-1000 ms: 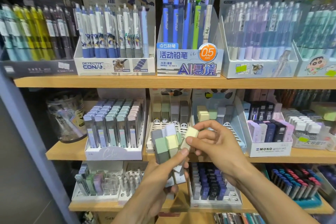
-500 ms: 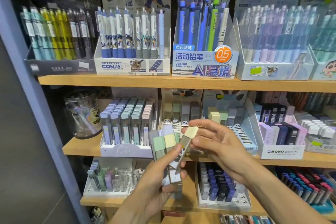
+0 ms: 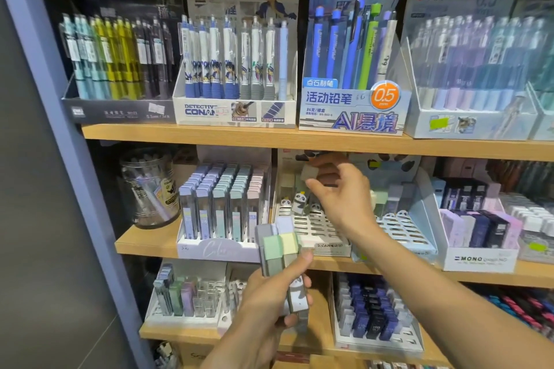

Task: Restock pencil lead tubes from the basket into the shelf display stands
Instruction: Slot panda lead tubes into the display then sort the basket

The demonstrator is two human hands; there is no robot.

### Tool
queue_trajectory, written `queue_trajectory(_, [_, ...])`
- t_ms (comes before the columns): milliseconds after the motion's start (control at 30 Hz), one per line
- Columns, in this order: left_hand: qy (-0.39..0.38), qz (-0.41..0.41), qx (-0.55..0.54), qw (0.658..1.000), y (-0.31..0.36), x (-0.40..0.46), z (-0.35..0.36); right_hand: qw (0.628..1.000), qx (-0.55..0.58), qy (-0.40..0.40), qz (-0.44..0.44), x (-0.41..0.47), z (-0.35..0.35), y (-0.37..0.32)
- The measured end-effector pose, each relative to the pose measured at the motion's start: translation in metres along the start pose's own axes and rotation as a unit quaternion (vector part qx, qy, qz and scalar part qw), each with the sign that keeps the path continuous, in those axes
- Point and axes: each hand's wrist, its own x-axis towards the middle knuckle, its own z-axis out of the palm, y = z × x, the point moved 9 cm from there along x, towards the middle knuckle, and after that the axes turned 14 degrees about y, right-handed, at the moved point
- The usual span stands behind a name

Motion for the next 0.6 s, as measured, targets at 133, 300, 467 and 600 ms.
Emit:
queue_trajectory(133, [0.007,0.000,0.009,1.000,-0.002,0.002,-0.002,0.994,-0.082,-0.015,-0.064,0.003,0.025,-0.007])
queue_trajectory(300, [0.003,0.003,0.009,1.000,0.000,0.002,-0.004,0.990,-0.104,-0.058,-0.079,0.007,0.045,-0.004])
queue_trajectory(467, [0.003,0.002,0.006,1.000,0.000,0.003,-0.004,0.989,-0.076,-0.077,-0.100,0.004,0.045,-0.012])
queue_trajectory(600, [-0.017,0.008,0.004,1.000,0.002,0.000,-0.002,0.988,-0.080,-0.079,-0.110,0.007,0.040,-0.011])
